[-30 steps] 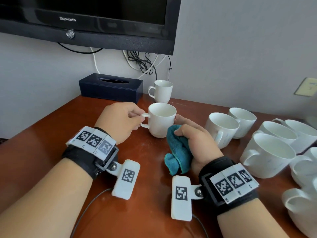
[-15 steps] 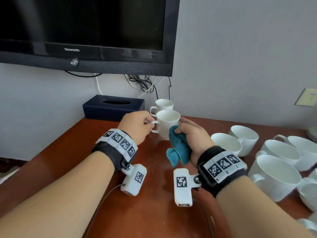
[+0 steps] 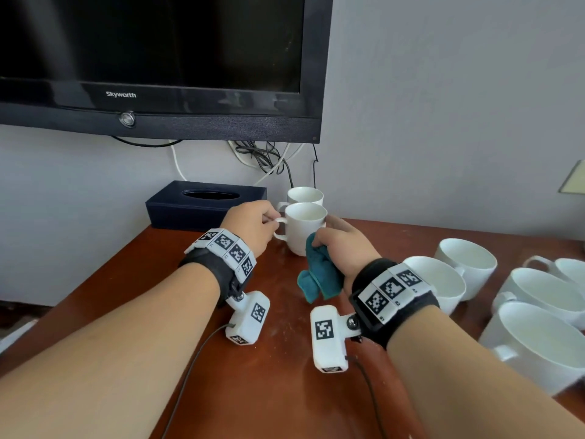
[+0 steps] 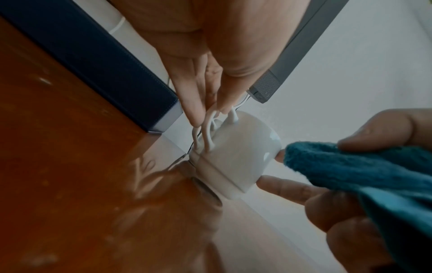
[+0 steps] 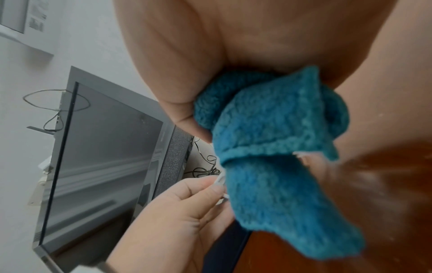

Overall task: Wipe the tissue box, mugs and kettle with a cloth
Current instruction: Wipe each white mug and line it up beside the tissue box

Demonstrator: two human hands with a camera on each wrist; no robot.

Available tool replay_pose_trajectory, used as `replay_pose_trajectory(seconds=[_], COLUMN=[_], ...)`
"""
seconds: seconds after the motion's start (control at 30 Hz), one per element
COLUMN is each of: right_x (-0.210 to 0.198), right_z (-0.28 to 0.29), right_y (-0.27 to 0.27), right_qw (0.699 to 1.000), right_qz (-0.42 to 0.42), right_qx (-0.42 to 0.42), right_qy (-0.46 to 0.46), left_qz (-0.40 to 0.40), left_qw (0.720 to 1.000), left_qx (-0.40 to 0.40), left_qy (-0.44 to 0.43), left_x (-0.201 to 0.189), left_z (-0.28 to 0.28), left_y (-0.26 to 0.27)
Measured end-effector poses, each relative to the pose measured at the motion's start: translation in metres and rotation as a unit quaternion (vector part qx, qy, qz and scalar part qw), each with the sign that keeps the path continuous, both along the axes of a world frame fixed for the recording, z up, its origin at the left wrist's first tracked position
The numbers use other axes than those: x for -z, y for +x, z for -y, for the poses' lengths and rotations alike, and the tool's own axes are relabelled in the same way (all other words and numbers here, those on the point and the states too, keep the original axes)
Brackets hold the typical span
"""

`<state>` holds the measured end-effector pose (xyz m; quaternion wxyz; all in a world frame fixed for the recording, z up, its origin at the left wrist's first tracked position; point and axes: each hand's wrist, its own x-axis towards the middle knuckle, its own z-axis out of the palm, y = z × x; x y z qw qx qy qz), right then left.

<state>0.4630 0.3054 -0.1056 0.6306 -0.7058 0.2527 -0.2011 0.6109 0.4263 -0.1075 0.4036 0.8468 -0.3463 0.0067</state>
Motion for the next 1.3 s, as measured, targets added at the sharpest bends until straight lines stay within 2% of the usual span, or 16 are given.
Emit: replay_pose_trajectory(seconds=[0.6,0.83,1.0,1.1,1.27,1.3], right_x=[0.019,0.007,-0.018,-0.036,-0.065,-0.071], right_z=[0.008,-0.004,-0.011,-0.009,-0.011,-0.012], right_y=[0.01,-0.011,-0.038,-0.056,-0.106,-0.119], right_qw=[1.0,0.996,0.993,0.99,0.987,0.986], right_qz=[-0.005,-0.012,0.025,0.059,0.09,0.091], right_qx=[0.009,0.091,0.114,0.126,0.13,0.135], right_qy=[-0.02,-0.021,-0.009,0.013,0.029,0.023], left_qz=[0.016,0.082,0.009,-0.038,-0.12,-0.117], left_qw=[0.999,0.995,0.996,0.987,0.949,0.943], left_qx=[-0.019,0.013,0.086,0.157,0.292,0.311], left_qy=[0.022,0.048,-0.004,0.011,0.011,0.013], left_x=[0.003,-0.024,-0.051,-0.068,-0.102,-0.106], left_z=[0.003,-0.013,-0.024,-0.027,-0.023,-0.021], left_y=[0.008,-0.011,-0.051,-0.084,-0.156,-0.17])
